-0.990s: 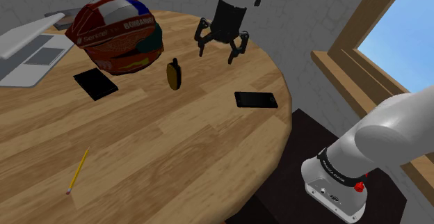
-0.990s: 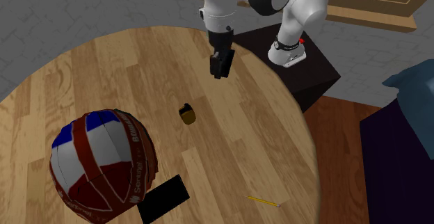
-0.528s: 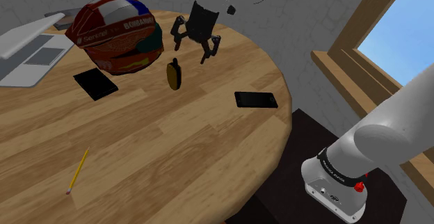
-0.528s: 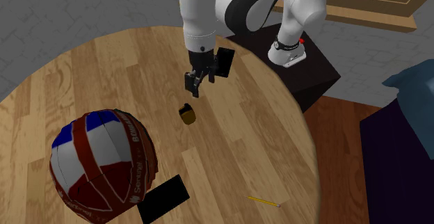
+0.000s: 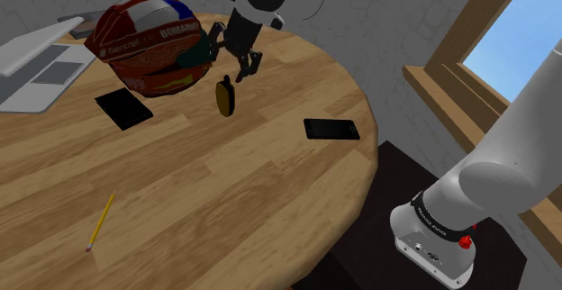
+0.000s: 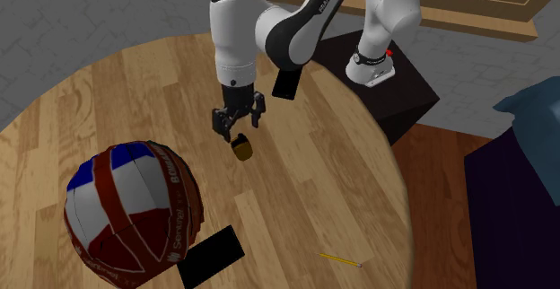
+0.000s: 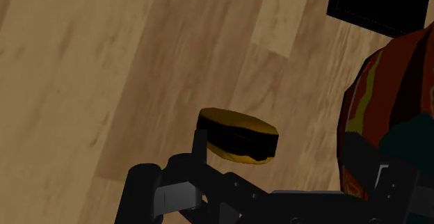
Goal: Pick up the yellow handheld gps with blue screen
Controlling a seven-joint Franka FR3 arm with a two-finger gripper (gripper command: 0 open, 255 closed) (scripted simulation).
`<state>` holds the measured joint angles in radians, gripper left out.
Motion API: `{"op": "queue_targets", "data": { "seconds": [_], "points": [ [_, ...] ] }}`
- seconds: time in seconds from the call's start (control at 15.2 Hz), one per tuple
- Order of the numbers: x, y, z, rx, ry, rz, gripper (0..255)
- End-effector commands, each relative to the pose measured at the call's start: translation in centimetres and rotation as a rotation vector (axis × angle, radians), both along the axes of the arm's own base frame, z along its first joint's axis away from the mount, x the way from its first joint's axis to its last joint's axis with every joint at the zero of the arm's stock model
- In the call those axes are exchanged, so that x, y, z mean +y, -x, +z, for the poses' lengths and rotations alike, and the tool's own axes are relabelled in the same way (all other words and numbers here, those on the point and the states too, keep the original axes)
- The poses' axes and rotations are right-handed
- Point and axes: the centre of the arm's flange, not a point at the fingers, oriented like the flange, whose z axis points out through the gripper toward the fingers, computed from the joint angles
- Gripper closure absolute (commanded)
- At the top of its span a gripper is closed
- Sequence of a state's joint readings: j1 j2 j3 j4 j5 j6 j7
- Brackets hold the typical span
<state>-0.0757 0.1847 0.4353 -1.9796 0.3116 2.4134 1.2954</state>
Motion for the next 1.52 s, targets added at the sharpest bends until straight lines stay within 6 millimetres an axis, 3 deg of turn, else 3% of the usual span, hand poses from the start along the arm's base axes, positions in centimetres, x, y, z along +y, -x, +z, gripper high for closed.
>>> {"op": "queue_targets", "data": {
  "seconds": [0.0, 0.33, 0.4, 0.99, 1.45],
  "points": [
    [0.2, -0.1, -1.1, 0.000, -0.002, -0.006, 0],
    [0.2, -0.1, -2.9, 0.000, -0.002, -0.006, 0],
    [0.2, 0.0, -2.9, 0.000, -0.002, -0.006, 255],
    [0.2, -0.1, -2.9, 0.000, -0.002, -0.006, 255],
    [0.2, -0.1, 0.7, 0.000, -0.002, -0.006, 255]
  ]
}}
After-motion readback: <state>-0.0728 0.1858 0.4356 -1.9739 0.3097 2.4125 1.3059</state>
